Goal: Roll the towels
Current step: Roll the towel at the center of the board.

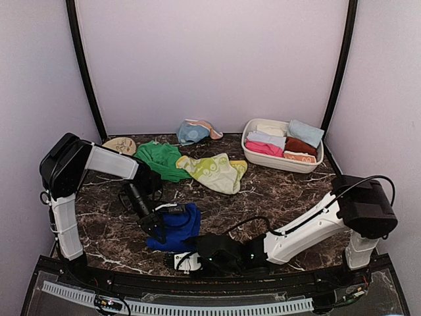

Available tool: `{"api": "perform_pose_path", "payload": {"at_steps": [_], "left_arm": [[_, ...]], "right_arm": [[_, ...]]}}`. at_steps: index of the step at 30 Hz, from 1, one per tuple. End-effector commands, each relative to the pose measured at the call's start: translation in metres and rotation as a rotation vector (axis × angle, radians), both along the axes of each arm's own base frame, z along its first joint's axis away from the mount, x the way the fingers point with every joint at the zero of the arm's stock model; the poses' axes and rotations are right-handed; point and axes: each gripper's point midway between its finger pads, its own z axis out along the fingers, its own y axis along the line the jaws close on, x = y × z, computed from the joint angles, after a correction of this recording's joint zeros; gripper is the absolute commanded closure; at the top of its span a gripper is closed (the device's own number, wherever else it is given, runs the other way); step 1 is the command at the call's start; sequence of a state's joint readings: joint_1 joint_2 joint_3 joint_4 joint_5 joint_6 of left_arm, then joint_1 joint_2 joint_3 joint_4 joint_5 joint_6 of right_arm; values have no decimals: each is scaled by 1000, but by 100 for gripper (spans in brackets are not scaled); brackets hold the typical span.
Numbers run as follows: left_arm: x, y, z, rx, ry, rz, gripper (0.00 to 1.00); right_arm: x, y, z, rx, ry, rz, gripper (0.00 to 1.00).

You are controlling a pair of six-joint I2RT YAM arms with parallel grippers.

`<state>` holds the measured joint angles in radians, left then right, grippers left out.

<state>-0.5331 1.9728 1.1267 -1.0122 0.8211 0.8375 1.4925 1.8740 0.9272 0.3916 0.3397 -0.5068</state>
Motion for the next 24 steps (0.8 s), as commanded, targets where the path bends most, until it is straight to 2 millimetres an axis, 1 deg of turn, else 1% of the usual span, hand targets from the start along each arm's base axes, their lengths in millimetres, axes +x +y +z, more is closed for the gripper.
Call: {"api": "perform_pose_path", "payload": {"at_steps": [1,4,6,9,11,13,15,18,20,21,22,23,24], "left_arm": [[8,28,-36,183,-78,-55,100],[8,29,-38,190,-78,-57,100],[8,29,-37,187,-81,-58,100],[7,28,-34,171,-74,-65,99],[6,28,-34,168,-76,-71,98],[7,29,-35,171,-82,-75,96],[8,28,-33,166,-93,-77,91],[16,25,-26,144,-167,-59,80],[32,22,-18,122,-285,-24,73],[40,21,-13,121,-352,-1,68],[48,22,-8,122,-416,25,63],[57,22,-1,119,-484,57,62],[66,25,6,121,-550,90,55]], "right_arm": [[11,22,-3,-23,-136,41,34],[18,29,-12,-35,-148,40,40],[26,30,-23,-51,-127,29,44],[36,28,-33,-62,-105,2,50],[41,27,-39,-68,-87,-12,52],[44,24,-47,-81,-61,-27,56],[48,21,-56,-92,-15,-46,61],[46,14,-71,-128,95,-55,77],[43,8,-80,-158,176,-65,87],[40,7,-82,-161,222,-61,91],[39,6,-81,-160,257,-65,94],[38,5,-82,-156,294,-73,96],[35,4,-82,-152,330,-72,97]]}}
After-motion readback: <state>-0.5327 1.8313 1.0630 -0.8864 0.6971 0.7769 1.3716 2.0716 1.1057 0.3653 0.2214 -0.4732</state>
